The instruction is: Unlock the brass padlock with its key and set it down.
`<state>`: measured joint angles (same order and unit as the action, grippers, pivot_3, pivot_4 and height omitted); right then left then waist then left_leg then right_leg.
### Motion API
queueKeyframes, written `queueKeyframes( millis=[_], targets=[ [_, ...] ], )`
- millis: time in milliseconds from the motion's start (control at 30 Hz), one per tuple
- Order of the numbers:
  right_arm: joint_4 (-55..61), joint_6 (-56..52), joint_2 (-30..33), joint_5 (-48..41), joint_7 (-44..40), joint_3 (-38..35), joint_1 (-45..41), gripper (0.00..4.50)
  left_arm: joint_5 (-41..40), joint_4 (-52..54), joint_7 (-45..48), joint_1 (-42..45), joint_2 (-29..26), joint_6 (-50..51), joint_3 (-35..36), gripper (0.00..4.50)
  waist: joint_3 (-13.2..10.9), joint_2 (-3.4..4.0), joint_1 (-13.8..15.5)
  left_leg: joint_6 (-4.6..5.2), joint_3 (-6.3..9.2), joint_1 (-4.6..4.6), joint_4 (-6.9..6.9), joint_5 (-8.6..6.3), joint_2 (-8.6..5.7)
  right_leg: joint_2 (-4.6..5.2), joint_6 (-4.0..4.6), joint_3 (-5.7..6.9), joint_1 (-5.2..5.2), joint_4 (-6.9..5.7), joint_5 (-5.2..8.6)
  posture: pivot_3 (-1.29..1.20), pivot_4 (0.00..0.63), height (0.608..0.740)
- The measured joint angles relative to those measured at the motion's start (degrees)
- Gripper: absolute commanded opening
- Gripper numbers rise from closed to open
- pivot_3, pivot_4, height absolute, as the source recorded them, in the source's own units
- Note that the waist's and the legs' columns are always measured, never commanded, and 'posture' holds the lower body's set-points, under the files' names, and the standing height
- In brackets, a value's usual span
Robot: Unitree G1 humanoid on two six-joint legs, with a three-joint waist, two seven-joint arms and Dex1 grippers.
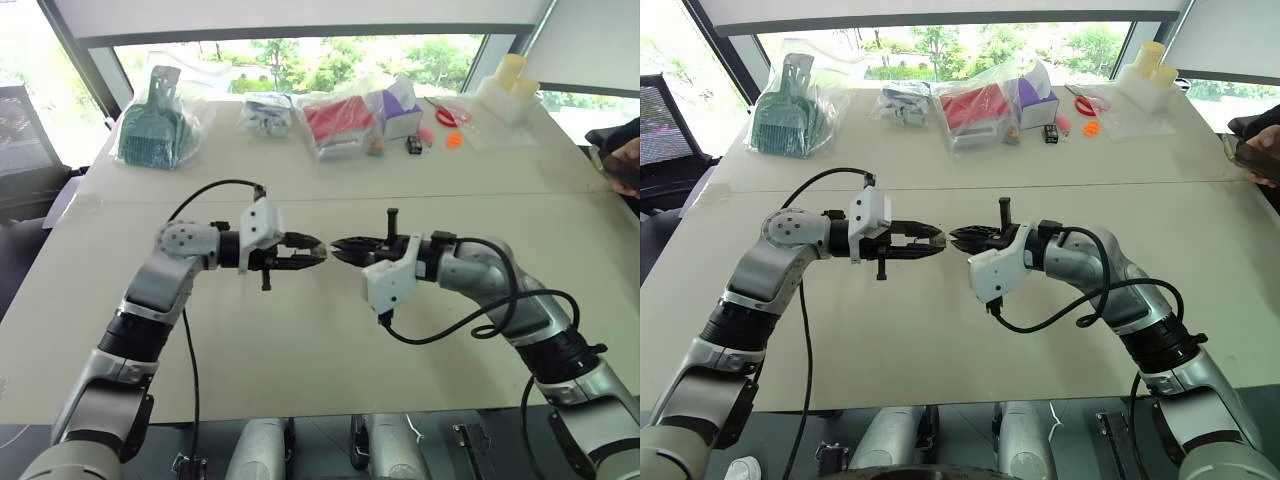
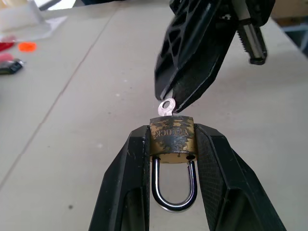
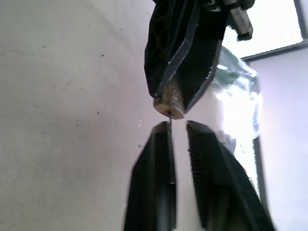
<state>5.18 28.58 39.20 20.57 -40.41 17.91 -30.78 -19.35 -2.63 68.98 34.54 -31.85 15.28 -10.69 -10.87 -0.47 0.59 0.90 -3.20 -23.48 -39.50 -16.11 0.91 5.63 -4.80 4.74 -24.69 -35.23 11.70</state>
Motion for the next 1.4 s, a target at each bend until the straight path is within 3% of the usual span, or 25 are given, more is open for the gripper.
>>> queueKeyframes(
  millis=[100, 533, 633, 800, 1000, 1033, 1100, 1233, 1267, 1400],
  targets=[
    [-1.94, 5.09, -0.06, 1.81, 3.18, -0.25, -0.22, 3.46, -2.45, -0.02, 1.68, 0.66, -0.03, 4.12, 0.31, 0.75, 0.0, 0.0, 0.07, -0.02, 0.01, 0.0, 0.0, 0.01, 0.0, 0.0, 0.01, 0.0, 0.0, -0.01, 0.0, 0.0, 0.15, 0.74],
    [-8.97, 15.36, -2.17, 4.83, 6.95, 0.71, -4.58, 3.46, -6.09, -0.14, 5.12, 4.21, -0.27, 9.54, 0.9, 0.75, 0.0, 0.0, 0.02, -0.03, 0.02, 0.01, -0.01, 0.02, 0.01, -0.02, 0.02, -0.02, 0.0, -0.02, 0.0, 0.0, 0.15, 0.74],
    [-9.52, 16.72, -2.4, 5.05, 7.5, 0.91, -5.39, 2.58, -6.11, -0.14, 5.29, 4.21, -0.35, 9.57, 0.89, 0.75, 0.0, 0.0, 0.0, -0.03, 0.02, 0.01, -0.01, 0.02, 0.01, -0.02, 0.02, -0.03, 0.0, -0.02, 0.0, 0.0, 0.15, 0.74],
    [-10.62, 17.76, -2.55, 5.58, 7.61, 1.5, -5.43, 0.03, -6.35, -0.17, 4.95, 4.47, -0.3, 9.63, 1.46, 0.75, 0.0, 0.0, -0.01, -0.04, 0.01, 0.01, -0.01, 0.03, 0.01, -0.02, 0.02, -0.03, 0.0, -0.02, 0.0, 0.0, 0.15, 0.74],
    [-11.06, 18.35, -2.5, 5.65, 7.72, 1.48, -5.45, 0.03, -6.59, 0.03, 4.49, 4.41, -0.11, 10.83, 1.5, 0.75, 0.0, 0.0, -0.02, -0.04, 0.02, 0.01, -0.01, 0.03, 0.01, -0.02, 0.02, -0.03, 0.0, -0.02, 0.0, 0.0, 0.15, 0.74],
    [-11.07, 18.37, -2.5, 5.65, 7.7, 1.48, -5.44, 0.0, -6.73, 0.16, 4.37, 4.39, -0.13, 11.35, 1.51, 1.55, 0.0, 0.0, -0.01, -0.04, 0.02, 0.01, -0.01, 0.03, 0.01, -0.02, 0.02, -0.03, 0.0, -0.03, 0.0, 0.0, 0.15, 0.74],
    [-11.08, 18.39, -2.57, 5.63, 7.68, 1.5, -5.45, 0.0, -6.88, 0.66, 4.11, 4.36, -0.22, 12.2, 1.49, 2.22, 0.0, 0.0, -0.01, -0.04, 0.02, 0.01, -0.01, 0.03, 0.01, -0.02, 0.02, -0.03, 0.0, -0.03, 0.0, 0.0, 0.15, 0.74],
    [-11.08, 18.03, -2.61, 5.63, 7.65, 1.51, -5.44, 0.0, -7.09, 2.05, 3.92, 3.77, -1.83, 13.67, 1.62, 4.2, 0.0, 0.0, -0.09, -0.04, 0.02, 0.01, 0.0, 0.03, 0.01, -0.02, 0.02, -0.03, 0.0, -0.03, 0.0, 0.0, 0.15, 0.74],
    [-11.08, 17.93, -2.59, 5.62, 7.64, 1.51, -5.43, 0.0, -7.14, 2.5, 3.87, 3.41, -2.36, 14.12, 2.03, 4.45, 0.0, 0.0, -0.13, -0.04, 0.03, 0.01, 0.0, 0.03, 0.02, -0.02, 0.02, -0.03, 0.0, -0.03, 0.0, 0.0, 0.15, 0.74],
    [-11.08, 17.53, -2.57, 5.61, 7.64, 1.51, -5.37, 0.0, -7.49, 3.8, 2.8, 2.89, -3.36, 14.5, 3.7, 4.45, 0.0, 0.0, -0.03, -0.04, 0.03, 0.01, 0.0, 0.03, 0.02, -0.02, 0.03, -0.03, 0.0, -0.03, 0.0, 0.0, 0.15, 0.74]
  ],
)
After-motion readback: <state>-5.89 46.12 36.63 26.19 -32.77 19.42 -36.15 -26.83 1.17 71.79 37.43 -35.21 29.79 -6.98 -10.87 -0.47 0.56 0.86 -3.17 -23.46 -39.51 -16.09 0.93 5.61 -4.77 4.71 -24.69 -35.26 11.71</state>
